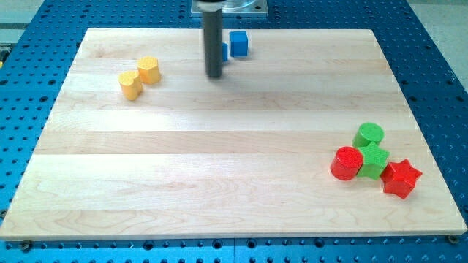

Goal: Move hexagon into triangle

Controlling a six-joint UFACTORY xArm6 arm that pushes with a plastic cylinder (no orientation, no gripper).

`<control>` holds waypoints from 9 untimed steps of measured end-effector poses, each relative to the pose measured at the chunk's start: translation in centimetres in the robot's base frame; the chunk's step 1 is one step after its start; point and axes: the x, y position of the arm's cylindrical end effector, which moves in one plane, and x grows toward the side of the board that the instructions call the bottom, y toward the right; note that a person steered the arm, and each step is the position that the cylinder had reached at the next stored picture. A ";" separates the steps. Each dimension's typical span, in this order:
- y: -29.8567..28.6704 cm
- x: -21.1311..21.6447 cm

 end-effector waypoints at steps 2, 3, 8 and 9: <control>1.1 -4.6; 2.4 -5.0; -8.4 -0.6; -4.4 -2.7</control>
